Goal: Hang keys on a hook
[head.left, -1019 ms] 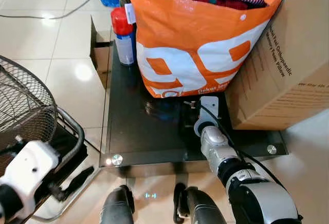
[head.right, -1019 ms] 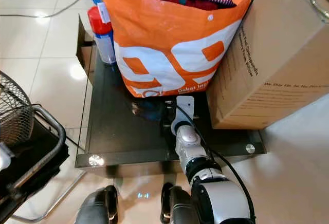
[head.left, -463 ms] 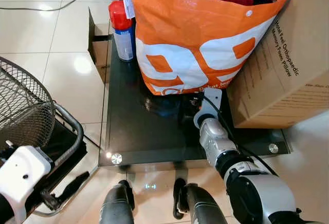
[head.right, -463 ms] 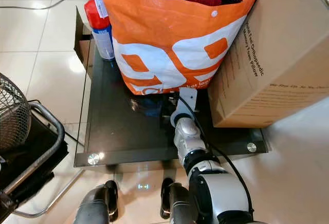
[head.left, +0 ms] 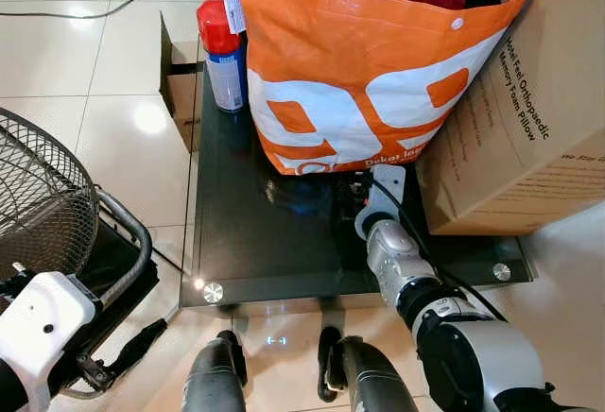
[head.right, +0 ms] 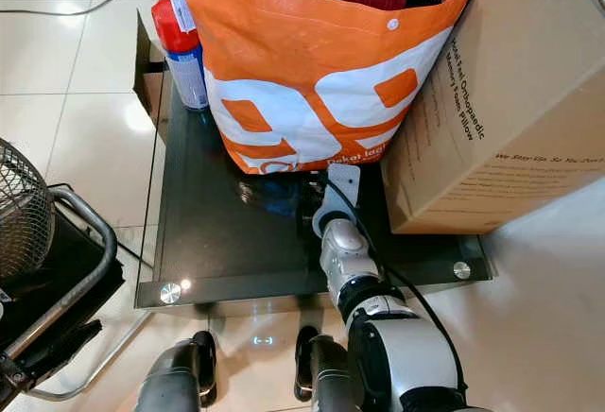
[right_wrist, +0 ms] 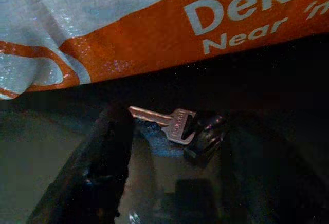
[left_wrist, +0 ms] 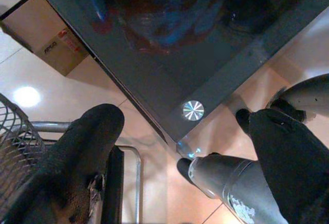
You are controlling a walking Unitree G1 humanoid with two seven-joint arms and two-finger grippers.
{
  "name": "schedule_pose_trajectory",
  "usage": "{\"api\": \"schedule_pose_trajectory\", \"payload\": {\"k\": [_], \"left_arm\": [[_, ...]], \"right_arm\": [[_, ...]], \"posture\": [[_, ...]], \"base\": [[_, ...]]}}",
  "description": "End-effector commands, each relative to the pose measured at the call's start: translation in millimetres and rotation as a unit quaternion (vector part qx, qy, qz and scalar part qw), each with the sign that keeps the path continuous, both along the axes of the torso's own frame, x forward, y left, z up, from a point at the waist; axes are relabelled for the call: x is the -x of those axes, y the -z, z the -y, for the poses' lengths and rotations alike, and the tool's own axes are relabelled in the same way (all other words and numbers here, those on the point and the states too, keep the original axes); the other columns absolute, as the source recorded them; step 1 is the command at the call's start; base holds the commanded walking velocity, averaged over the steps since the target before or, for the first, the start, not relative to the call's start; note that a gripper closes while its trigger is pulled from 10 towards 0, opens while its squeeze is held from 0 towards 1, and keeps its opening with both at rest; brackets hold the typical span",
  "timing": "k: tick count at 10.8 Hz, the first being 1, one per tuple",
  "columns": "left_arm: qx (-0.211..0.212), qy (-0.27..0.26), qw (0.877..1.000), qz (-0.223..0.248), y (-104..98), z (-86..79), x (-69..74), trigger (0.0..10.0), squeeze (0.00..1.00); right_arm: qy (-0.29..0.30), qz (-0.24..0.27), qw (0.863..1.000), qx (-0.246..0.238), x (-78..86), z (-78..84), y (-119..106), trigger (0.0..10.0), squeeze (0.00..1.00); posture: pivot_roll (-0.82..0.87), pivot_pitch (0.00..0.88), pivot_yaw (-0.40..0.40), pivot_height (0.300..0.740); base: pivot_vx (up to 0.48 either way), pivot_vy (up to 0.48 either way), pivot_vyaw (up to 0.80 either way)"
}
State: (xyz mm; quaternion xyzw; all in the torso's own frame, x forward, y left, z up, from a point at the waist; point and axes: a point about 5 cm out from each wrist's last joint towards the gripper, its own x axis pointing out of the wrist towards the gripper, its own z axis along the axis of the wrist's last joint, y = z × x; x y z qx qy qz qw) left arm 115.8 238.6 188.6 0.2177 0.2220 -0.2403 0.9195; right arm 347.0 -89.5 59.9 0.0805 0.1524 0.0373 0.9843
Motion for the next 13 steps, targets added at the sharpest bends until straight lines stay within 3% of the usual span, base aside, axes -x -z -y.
{"api": "schedule_pose_trajectory", "payload": {"k": [1, 9, 13], "left_arm": [[0.003, 0.001, 1.000, -0.004, 1, 3.4, 2.5, 10.0, 0.48], [0.008, 0.004, 1.000, 0.003, 4, 7.9, -3.9, 10.0, 0.48], [0.018, 0.001, 1.000, 0.021, 13, 9.1, -19.8, 10.0, 0.48]], "right_arm": [[-0.007, -0.023, 1.000, 0.006, 6.3, 0.7, 10, 0.0, 0.00], [-0.012, -0.026, 1.000, 0.012, 8.7, 2.4, 14, 0.0, 0.00], [-0.005, -0.026, 1.000, 0.008, 11.2, 6.3, 17, 0.0, 0.00]], "posture": [[0.21, 0.332, -0.079, 0.732], [0.21, 0.296, -0.072, 0.732], [0.19, 0.235, -0.089, 0.732]], "base": [[0.000, 0.000, 0.00], [0.000, 0.000, 0.00], [0.000, 0.000, 0.00]]}}
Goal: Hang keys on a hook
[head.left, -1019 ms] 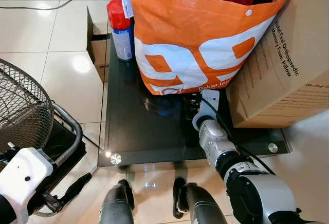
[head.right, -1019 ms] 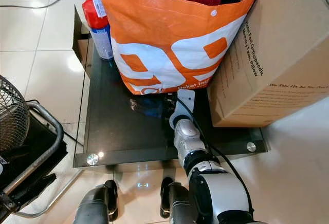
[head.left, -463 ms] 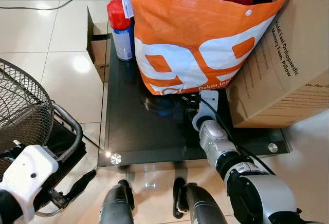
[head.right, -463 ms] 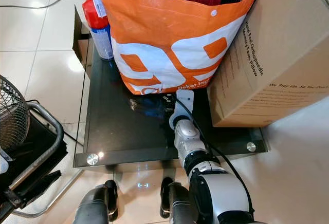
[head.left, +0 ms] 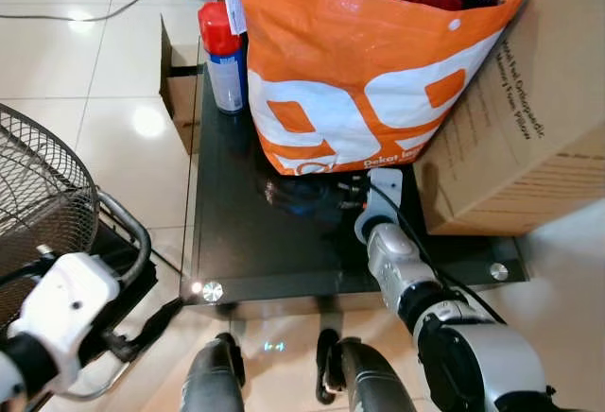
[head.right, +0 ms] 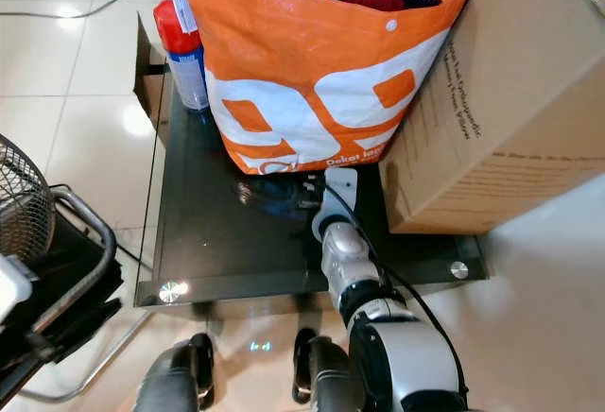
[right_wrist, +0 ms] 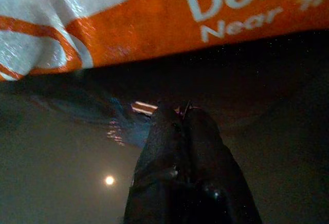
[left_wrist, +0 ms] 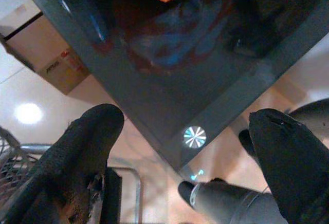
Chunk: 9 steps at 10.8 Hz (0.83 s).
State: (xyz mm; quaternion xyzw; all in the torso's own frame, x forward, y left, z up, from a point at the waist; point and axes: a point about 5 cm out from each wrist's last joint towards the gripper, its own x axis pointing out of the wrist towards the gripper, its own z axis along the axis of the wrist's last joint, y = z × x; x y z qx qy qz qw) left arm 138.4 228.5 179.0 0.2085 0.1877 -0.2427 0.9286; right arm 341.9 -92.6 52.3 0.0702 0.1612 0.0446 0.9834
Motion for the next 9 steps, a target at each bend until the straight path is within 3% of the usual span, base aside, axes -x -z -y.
{"api": "schedule_pose_trajectory", "payload": {"k": [1, 3, 5, 7, 9], "left_arm": [[0.003, -0.005, 1.000, -0.006, 5, 0.1, 0.0, 10.0, 0.48], [0.026, -0.004, 1.000, 0.014, 18, 9.0, -20.9, 10.0, 0.48], [0.036, -0.005, 0.999, 0.024, 25, 13.2, -32.4, 10.0, 0.48], [0.042, -0.004, 0.999, 0.034, 33, 17.6, -43.2, 10.0, 0.48], [0.071, -0.012, 0.996, 0.050, 38, 24.3, -55.0, 10.0, 0.48]], "right_arm": [[0.010, -0.016, 1.000, -0.005, 6.3, 5.2, 10, 0.0, 0.00], [0.021, -0.001, 0.999, -0.025, 9.3, 13.8, 12, 0.0, 0.00], [0.012, 0.015, 0.999, -0.037, 11.4, 14.3, 11, 0.0, 0.00], [-0.032, 0.041, 0.997, -0.048, 15.3, 8.8, 10, 0.0, 0.00], [-0.081, 0.096, 0.989, -0.077, 14.9, 4.1, -5, 0.0, 0.00]], "posture": [[0.18, 0.224, -0.093, 0.732], [0.15, 0.169, -0.109, 0.732], [0.12, 0.135, -0.113, 0.732], [0.10, 0.099, -0.116, 0.732], [0.06, 0.042, -0.109, 0.732]], "base": [[0.000, 0.000, 0.00], [0.000, 0.000, 0.00], [0.000, 0.000, 0.00], [0.000, 0.000, 0.00], [0.000, 0.000, 0.00]]}}
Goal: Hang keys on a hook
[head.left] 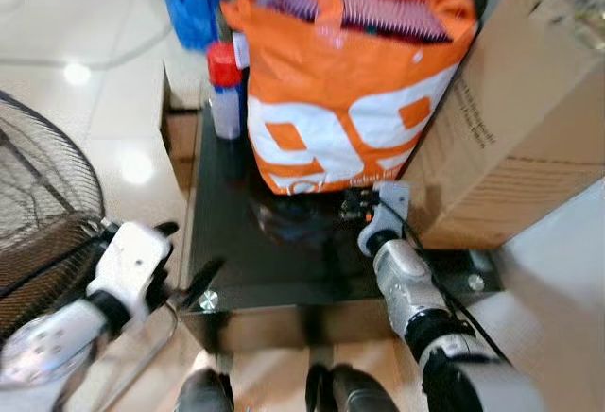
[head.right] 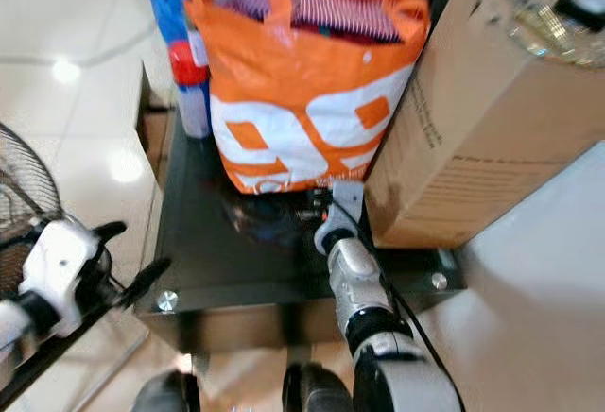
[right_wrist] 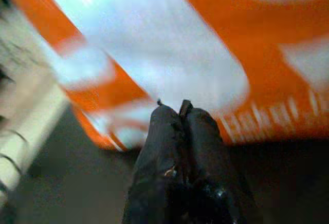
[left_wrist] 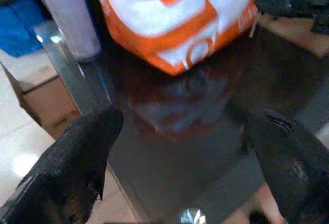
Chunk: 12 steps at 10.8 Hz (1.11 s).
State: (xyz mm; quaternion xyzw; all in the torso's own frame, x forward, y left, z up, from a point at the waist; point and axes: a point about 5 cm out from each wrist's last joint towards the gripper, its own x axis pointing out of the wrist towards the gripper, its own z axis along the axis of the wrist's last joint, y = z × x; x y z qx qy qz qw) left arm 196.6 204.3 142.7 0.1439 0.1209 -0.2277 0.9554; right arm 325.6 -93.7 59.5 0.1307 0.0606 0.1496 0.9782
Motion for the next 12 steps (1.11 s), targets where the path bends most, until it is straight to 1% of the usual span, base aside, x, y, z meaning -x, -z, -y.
{"api": "schedule_pose_trajectory", "payload": {"k": [1, 2, 3, 4, 5, 6, 7, 8, 9, 11, 12], "left_arm": [[0.010, 0.002, 1.000, 0.000, 2, 4.1, -1.0, 10.0, 0.48], [0.038, -0.006, 0.999, 0.009, 3, 11.3, -6.5, 10.0, 0.47], [0.070, -0.022, 0.997, 0.026, 4, 22.1, -15.5, 10.0, 0.47], [0.074, -0.027, 0.996, 0.030, 5, 24.7, -18.8, 10.0, 0.47], [0.070, -0.039, 0.996, 0.043, 7, 30.9, -29.3, 10.0, 0.47], [0.061, -0.051, 0.995, 0.061, 6, 38.0, -38.5, 10.0, 0.46], [0.055, -0.070, 0.994, 0.064, 9, 40.7, -42.2, 10.0, 0.46], [0.042, -0.071, 0.995, 0.064, 12, 42.8, -42.0, 10.0, 0.46], [0.036, -0.070, 0.995, 0.063, 15, 45.1, -40.3, 10.0, 0.46], [0.029, -0.069, 0.995, 0.072, 18, 47.9, -42.2, 10.0, 0.46], [0.030, -0.079, 0.993, 0.077, 18, 46.6, -44.0, 10.0, 0.46]], "right_arm": [[-0.012, 0.015, 1.000, -0.009, -0.1, 1.1, -6, 0.0, 0.00], [-0.021, 0.038, 0.999, -0.030, 4.3, 3.1, -17, 0.0, 0.00], [-0.038, 0.067, 0.995, -0.069, 17.5, 12.5, -39, 0.0, 0.00], [-0.045, 0.073, 0.993, -0.077, 21.8, 15.9, -45, 0.0, 0.00], [-0.056, 0.083, 0.992, -0.077, 31.2, 25.4, -60, 0.0, 0.00], [-0.049, 0.080, 0.994, -0.047, 39.2, 37.0, -70, 0.0, 0.00], [-0.020, 0.035, 0.999, 0.000, 47.5, 49.5, -74, 0.0, 0.00], [0.008, -0.007, 1.000, 0.023, 54.5, 58.0, -76, 0.0, 0.00], [0.013, -0.022, 0.999, 0.033, 61.5, 60.2, -78, 0.0, 0.00], [0.000, -0.033, 0.998, 0.046, 75.2, 53.1, -77, 0.0, 0.00], [0.001, -0.038, 0.998, 0.051, 77.7, 51.1, -77, 1.1, 0.00]], "posture": [[0.04, 0.019, -0.104, 0.732], [0.02, 0.000, -0.098, 0.732], [0.00, 0.000, -0.096, 0.732], [-0.01, 0.000, -0.095, 0.732], [-0.04, 0.000, -0.090, 0.732], [-0.05, 0.000, -0.090, 0.732], [-0.07, 0.000, -0.089, 0.732], [-0.07, 0.000, -0.092, 0.732], [-0.06, 0.000, -0.095, 0.732], [-0.06, 0.000, -0.095, 0.732], [-0.06, 0.000, -0.093, 0.732]], "base": [[0.000, 0.000, 0.00], [0.000, 0.000, 0.00], [0.000, 0.000, 0.00], [0.000, 0.000, 0.00], [0.000, 0.000, 0.00], [0.000, 0.000, 0.00], [0.000, 0.000, 0.00], [0.000, 0.000, 0.00], [0.000, 0.000, 0.00], [0.000, 0.000, 0.00], [0.000, 0.000, 0.00]]}}
